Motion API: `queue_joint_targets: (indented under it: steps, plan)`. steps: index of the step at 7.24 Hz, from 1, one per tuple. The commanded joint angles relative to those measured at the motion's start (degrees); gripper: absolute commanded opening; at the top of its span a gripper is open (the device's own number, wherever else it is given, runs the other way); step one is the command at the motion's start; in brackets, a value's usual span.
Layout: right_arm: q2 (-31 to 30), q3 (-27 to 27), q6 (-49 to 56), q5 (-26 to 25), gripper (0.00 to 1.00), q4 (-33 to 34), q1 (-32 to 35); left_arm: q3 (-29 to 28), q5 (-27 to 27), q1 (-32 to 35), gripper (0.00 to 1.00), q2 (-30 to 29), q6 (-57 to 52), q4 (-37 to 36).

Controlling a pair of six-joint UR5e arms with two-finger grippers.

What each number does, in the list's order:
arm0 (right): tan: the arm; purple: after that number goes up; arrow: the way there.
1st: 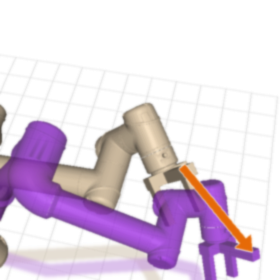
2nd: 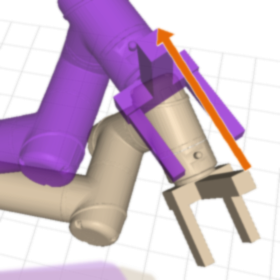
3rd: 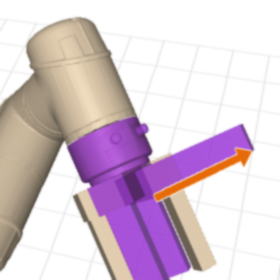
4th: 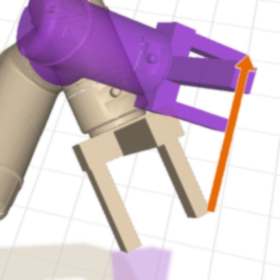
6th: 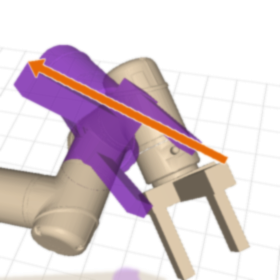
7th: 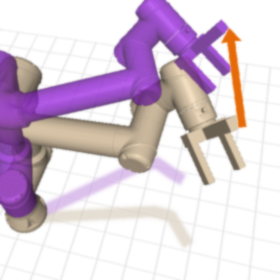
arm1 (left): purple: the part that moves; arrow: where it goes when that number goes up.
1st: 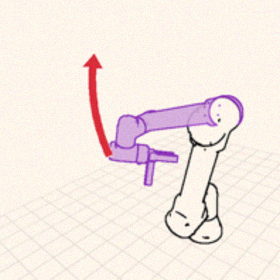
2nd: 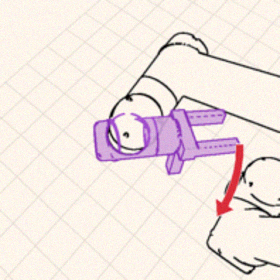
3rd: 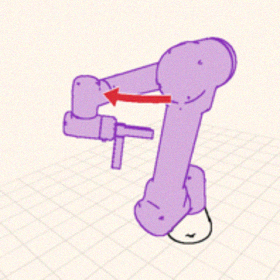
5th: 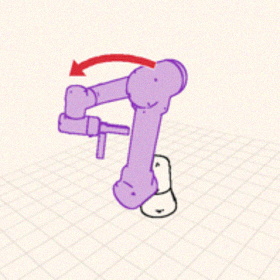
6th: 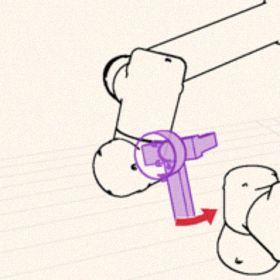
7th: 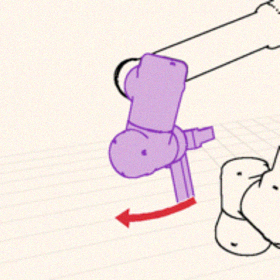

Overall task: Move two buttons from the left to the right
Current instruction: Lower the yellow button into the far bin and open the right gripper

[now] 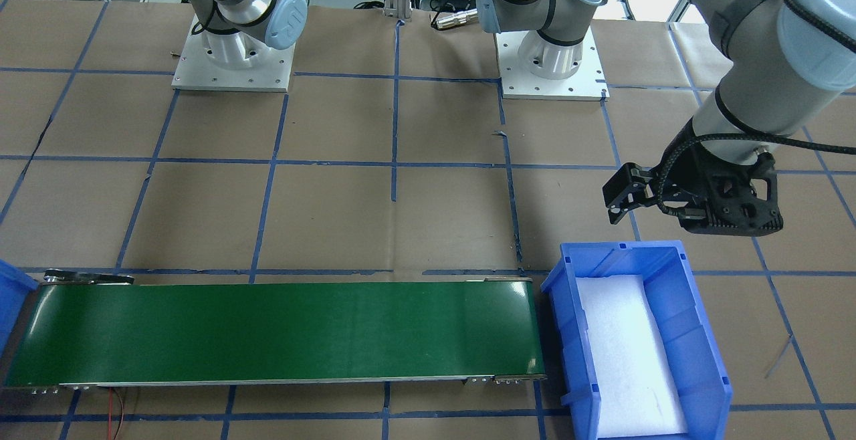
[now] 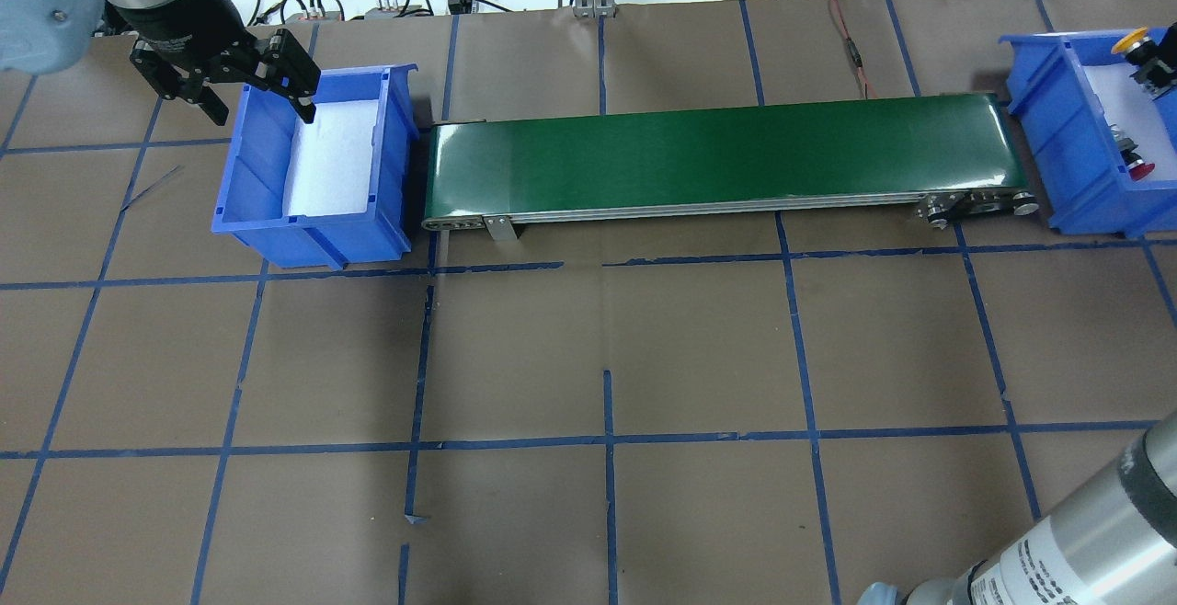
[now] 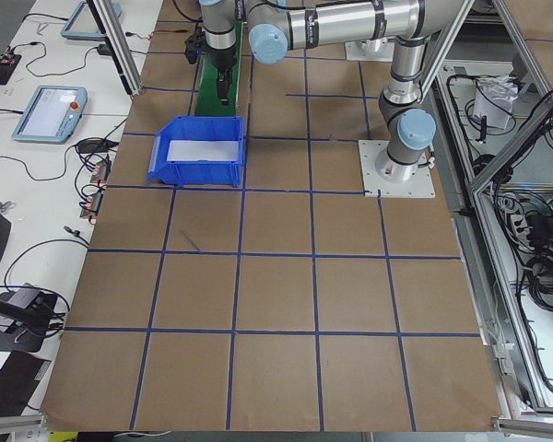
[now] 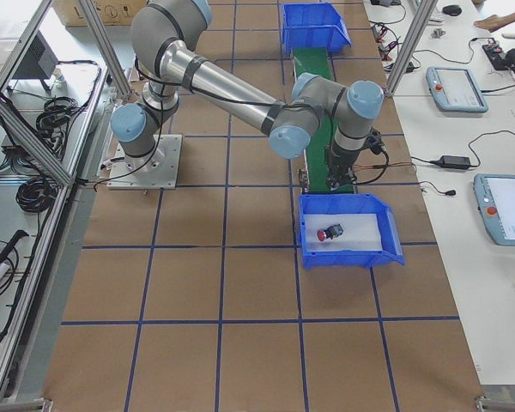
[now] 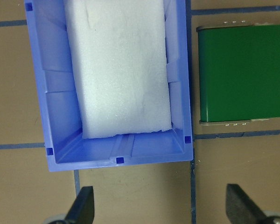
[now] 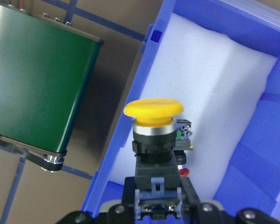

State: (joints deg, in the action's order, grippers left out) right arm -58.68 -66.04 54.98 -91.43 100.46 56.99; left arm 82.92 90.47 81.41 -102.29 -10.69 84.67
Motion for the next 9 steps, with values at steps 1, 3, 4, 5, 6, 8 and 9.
queue_joint_targets:
  steps: [1,3,4,5,6,8,9]
  plan:
    - [6.53,6.52,0.92,0.29,0.09,0.00,-1.18,-0.39,2.25,0.24,1.00,-1.68,0.14,-0.56]
    - [10.06,8.11,0.75,1.16,0.09,3.15,-1.18,-0.57,2.17,0.24,1.00,-1.69,0.05,-0.04]
    - [11.38,8.64,0.83,2.73,0.09,3.42,-1.18,-0.57,2.26,0.42,1.00,-1.08,0.05,0.05]
    - [12.96,9.69,0.83,3.01,0.09,3.95,-1.18,-0.57,2.00,0.77,1.00,-1.16,0.05,0.05]
    - [14.63,11.18,0.83,3.10,0.09,3.95,-1.18,-0.57,1.47,1.03,1.00,-0.98,0.31,-0.03]
    - [17.10,13.21,0.83,3.10,0.09,3.95,-1.18,-0.48,2.17,2.43,1.00,-1.50,0.75,-0.03]
    - [17.80,13.13,0.83,3.10,0.09,3.95,-1.18,-0.48,1.47,3.75,1.00,-2.12,0.93,-0.21]
